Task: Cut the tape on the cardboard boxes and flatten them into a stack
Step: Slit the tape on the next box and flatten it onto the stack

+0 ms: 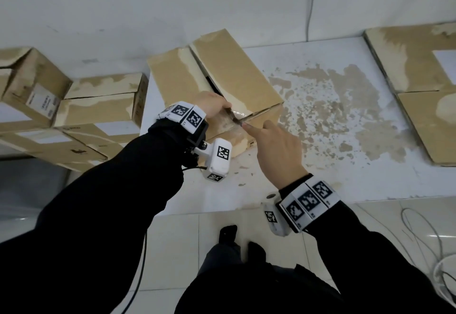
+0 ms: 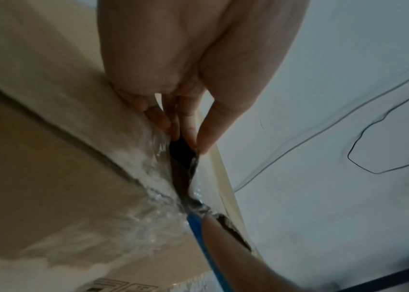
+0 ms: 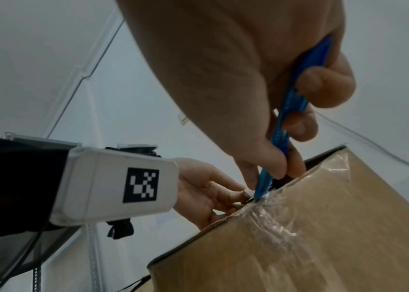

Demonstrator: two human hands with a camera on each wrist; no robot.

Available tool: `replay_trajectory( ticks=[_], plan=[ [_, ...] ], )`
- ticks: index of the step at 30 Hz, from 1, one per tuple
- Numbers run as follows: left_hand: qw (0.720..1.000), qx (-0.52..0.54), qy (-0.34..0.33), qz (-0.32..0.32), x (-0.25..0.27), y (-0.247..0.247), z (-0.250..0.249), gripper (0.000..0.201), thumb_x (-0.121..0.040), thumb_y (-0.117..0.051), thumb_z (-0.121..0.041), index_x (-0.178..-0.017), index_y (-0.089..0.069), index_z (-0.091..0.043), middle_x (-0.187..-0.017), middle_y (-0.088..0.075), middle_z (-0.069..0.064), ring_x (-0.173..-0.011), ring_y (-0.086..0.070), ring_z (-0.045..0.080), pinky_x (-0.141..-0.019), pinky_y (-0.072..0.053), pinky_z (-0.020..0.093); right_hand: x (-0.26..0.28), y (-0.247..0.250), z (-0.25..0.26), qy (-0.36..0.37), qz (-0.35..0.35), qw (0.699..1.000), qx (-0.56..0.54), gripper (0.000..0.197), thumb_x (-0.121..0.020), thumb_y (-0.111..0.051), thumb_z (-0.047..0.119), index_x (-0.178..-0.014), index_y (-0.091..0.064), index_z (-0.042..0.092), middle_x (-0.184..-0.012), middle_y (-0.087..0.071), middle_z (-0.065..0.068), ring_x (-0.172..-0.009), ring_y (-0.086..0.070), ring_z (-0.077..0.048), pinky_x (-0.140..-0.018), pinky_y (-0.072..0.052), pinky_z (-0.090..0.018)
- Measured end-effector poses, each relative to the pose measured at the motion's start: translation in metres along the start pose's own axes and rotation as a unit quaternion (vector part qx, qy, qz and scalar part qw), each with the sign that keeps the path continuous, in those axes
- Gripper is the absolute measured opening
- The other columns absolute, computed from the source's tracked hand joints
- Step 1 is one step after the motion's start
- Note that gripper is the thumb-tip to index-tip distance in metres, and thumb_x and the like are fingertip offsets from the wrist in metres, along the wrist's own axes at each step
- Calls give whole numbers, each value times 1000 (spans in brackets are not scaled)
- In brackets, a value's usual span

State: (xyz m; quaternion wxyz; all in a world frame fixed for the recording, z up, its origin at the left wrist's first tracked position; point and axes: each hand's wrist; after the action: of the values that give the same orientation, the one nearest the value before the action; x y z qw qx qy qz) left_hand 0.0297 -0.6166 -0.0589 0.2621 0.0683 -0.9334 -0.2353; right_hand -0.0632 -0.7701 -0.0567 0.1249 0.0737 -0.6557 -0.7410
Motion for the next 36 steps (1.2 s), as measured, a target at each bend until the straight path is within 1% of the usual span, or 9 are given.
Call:
replay_trajectory(
  ticks=[5, 10, 12, 17, 20, 25, 28, 33, 36],
  plan=[
    [1000, 15, 14, 2, 2, -4, 3, 8, -82, -71, -20, -86, -68, -14, -97, -66, 5, -101, -60, 22, -96, -44, 31, 8, -1, -2, -22, 0, 1000, -9, 65, -92, -41, -2, -145, -30, 36, -88, -34, -1, -72, -38, -19, -47, -17, -24],
    [999, 36, 5, -2, 4, -4, 5, 33, -83, -70, -37, -104, -66, -12, -100, -60, 4, -94, -53, 18, -85, -36, 26, -9, 0, -21, -67, -28, 997, -15, 55, -96, -40, 2, -142, -36, 32, -84, -43, -1, -59, -39, -13, -50, -34, -25],
    [1000, 11, -16, -14, 2, -9, 4, 28, -82, -70, -41, -82, -57, -16, -87, -54, 3, -79, -50, 16, -76, -37, 27, -4, 5, -48, -49, -18, 998, -42, 54, -97, -35, 5, -141, -41, 36, -76, -47, 1, -54, -38, -15, -44, -26, -25],
    [989, -124, -82, -3, -4, -8, -1, 40, -85, -70, -30, -70, -36, -16, -72, -45, 2, -66, -44, 19, -56, -30, 28, 16, 19, -75, -44, -21, 939, -342, 26, -100, -39, 17, -116, -56, 29, -73, -61, 1, -53, -47, -18, -47, -36, -22],
    [960, -239, -142, 31, -4, 8, -7, 34, -81, -73, -25, -71, -43, -15, -73, -47, 1, -73, -48, 21, -58, -32, 29, -3, 21, -82, -82, -90, 919, -375, 21, -101, -37, 17, -101, -58, 12, -76, -60, 0, -59, -49, -21, -50, -41, -24],
    [885, -423, -186, 61, -15, 49, -16, 31, -85, -67, -14, -113, -55, -9, -101, -53, 2, -90, -49, 19, -74, -37, 24, -41, 23, -100, -155, -137, 900, -384, 24, -101, -31, 15, -104, -54, 7, -68, -42, 1, -51, -35, -14, -43, -28, -20],
    [837, -513, -184, 50, -28, 69, -25, 19, -92, -56, -19, -110, -55, -13, -106, -60, 6, -95, -54, 25, -89, -42, 36, -54, 22, -102, -192, -115, 892, -393, 25, -101, -29, 16, -102, -52, 6, -73, -43, 1, -56, -39, -14, -43, -31, -16],
    [759, -615, -214, -8, -31, 69, -29, 34, -96, -41, -25, -128, -48, -16, -125, -52, 13, -110, -52, 31, -102, -30, 41, -41, -7, -75, -234, -33, 844, -481, 25, -101, -29, 24, -80, -43, 18, -94, -57, -11, -93, -60, -39, -73, -53, -58],
    [789, -540, -267, 119, -5, 38, -22, 63, -87, -57, -36, -144, -34, -24, -140, -40, 9, -124, -45, 30, -103, -37, 40, -23, -14, -55, -222, -17, 781, -583, 21, -103, -30, 19, -85, -42, 16, -105, -56, -7, -96, -63, -28, -72, -58, -50]
  ],
)
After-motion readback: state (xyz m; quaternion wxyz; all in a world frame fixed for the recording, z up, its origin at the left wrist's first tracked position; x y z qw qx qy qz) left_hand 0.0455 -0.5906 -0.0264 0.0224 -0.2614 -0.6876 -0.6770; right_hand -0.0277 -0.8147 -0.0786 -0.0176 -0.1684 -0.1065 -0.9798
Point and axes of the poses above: each hand's wrist, its own x-axis away from the middle knuckle, its own y-axis out of the back of the hand, z = x × y
